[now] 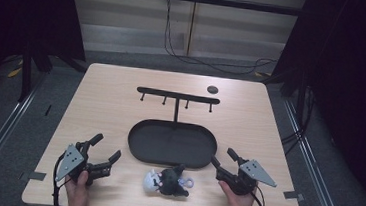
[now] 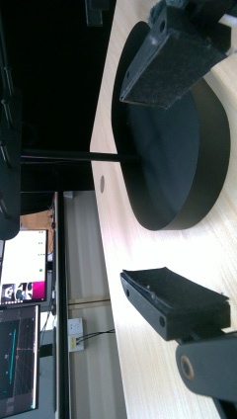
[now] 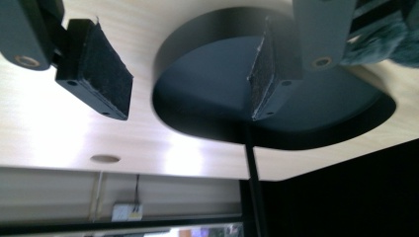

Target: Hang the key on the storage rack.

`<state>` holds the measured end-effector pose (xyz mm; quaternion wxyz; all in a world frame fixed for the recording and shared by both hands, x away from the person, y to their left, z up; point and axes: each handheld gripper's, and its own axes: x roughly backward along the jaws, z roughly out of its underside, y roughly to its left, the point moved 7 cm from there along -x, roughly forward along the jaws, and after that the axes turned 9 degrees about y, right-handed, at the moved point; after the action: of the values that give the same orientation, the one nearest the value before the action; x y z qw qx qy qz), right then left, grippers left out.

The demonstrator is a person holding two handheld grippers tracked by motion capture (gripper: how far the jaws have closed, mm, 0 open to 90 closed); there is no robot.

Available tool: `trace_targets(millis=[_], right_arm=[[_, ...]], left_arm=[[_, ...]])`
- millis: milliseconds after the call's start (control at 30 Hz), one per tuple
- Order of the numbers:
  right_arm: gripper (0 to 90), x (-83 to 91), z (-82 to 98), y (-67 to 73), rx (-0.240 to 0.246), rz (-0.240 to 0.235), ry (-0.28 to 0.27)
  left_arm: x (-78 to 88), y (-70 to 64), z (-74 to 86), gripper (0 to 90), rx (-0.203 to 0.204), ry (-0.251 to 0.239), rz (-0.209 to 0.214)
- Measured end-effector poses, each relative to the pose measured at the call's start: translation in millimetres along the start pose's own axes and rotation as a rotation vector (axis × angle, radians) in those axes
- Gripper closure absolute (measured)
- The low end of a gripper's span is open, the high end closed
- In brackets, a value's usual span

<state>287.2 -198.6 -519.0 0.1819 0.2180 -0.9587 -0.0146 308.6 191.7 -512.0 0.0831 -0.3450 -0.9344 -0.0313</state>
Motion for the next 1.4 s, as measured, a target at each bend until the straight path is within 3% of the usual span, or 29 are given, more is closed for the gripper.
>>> trace_targets(millis=[100, 200, 533, 700, 867, 1033, 1067, 1200, 1300, 1400], right_arm=[[35.0, -0.1, -0.2, 6.1, 0.009, -0.018, 0.033], [40.6, 0.5, -1.3, 14.4, 0.014, -0.09, 0.073], [44.2, -1.2, -6.0, 27.3, 0.064, -0.15, 0.192], [47.5, -1.8, -14.6, 34.2, 0.073, -0.186, 0.202], [52.0, -2.2, -20.8, 42.1, 0.083, -0.223, 0.247], [50.9, -2.3, -25.5, 46.0, 0.097, -0.26, 0.292], [53.0, -2.2, -26.5, 50.9, 0.114, -0.301, 0.323], [53.3, -4.2, -27.0, 60.9, 0.158, -0.347, 0.386], [52.7, -6.6, -27.1, 63.7, 0.167, -0.349, 0.414], [44.9, -12.6, -27.8, 65.4, 0.167, -0.337, 0.454]], left_arm=[[0.0, 0.0, 0.0, 15.3, 0.0, 0.0, 0.0], [0.0, 0.0, 0.0, 15.3, 0.0, 0.0, 0.0], [0.0, 0.0, 0.0, 15.3, 0.001, 0.0, 0.0], [0.0, 0.0, 0.0, 15.3, 0.001, 0.0, 0.0], [0.0, 0.0, 0.0, 15.3, 0.0, 0.0, 0.0], [0.0, 0.0, 0.0, 15.3, 0.0, 0.0, 0.0], [0.0, 0.0, 0.0, 15.3, 0.0, 0.0, 0.0], [0.0, 0.0, 0.0, 15.3, 0.0, 0.0, 0.0], [0.1, 0.0, 0.0, 15.3, 0.0, 0.0, 0.0], [0.0, 0.0, 0.0, 15.3, 0.0, 0.0, 0.0]])
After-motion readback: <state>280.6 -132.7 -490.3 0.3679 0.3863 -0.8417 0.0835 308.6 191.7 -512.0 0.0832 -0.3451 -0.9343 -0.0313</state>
